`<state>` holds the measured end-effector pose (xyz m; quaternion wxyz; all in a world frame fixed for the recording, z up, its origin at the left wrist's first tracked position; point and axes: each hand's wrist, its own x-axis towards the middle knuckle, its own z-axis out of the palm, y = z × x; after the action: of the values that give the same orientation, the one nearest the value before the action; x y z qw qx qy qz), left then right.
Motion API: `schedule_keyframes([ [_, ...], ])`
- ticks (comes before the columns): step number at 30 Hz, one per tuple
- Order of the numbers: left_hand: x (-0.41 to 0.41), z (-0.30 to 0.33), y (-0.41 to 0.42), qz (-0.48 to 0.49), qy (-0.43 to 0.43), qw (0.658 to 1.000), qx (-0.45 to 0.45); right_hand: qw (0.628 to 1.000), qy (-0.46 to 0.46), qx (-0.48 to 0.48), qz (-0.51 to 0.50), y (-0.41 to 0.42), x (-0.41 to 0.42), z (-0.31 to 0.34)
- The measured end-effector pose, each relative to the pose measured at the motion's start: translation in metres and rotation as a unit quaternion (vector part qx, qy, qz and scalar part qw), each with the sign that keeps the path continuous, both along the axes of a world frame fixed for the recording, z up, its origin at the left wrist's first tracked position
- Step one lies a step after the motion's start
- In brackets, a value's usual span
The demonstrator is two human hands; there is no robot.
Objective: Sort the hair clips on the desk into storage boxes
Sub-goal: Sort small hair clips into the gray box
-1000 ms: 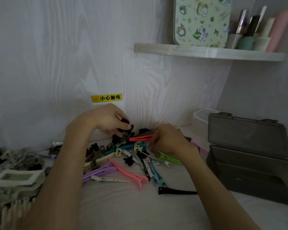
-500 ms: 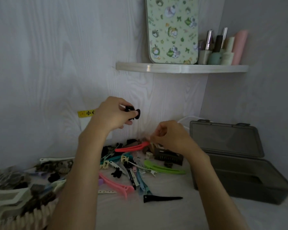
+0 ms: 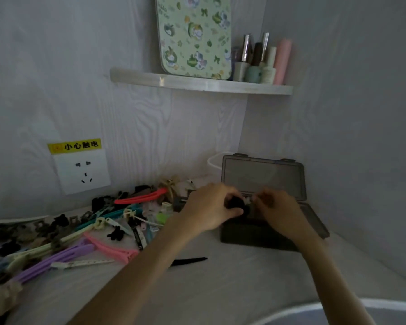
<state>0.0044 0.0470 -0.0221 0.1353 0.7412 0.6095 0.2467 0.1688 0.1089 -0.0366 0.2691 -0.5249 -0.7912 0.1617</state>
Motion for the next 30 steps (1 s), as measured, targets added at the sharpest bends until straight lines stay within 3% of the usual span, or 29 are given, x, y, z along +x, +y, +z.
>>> schedule_keyframes([
  [3,0.0,-0.004,0.002,0.046,0.115,0.989,0.077,0.996,0.063,0.067,-0.008,-0.005,-0.012,-0.008],
  [5,-0.006,-0.006,0.004,0.069,0.125,0.985,0.101,0.991,0.083,0.102,0.012,-0.004,-0.024,-0.004],
  [11,-0.036,-0.015,0.012,0.055,-0.07,0.99,0.106,0.985,0.11,0.12,0.062,0.002,-0.05,0.002],
  [15,-0.063,0.001,0.005,-0.013,-0.174,0.985,-0.016,0.977,0.149,0.113,0.106,-0.005,-0.052,0.011],
  [20,-0.07,-0.004,-0.01,-0.058,0.01,0.996,-0.067,0.974,0.119,0.192,0.016,0.002,-0.036,0.019],
  [26,-0.067,0.016,-0.018,-0.055,0.072,0.99,-0.109,0.993,-0.07,0.091,0.019,0.021,-0.03,0.011],
  [30,-0.068,0.016,-0.022,-0.072,0.026,0.991,-0.11,0.993,-0.035,0.107,0.024,0.014,-0.038,0.021],
])
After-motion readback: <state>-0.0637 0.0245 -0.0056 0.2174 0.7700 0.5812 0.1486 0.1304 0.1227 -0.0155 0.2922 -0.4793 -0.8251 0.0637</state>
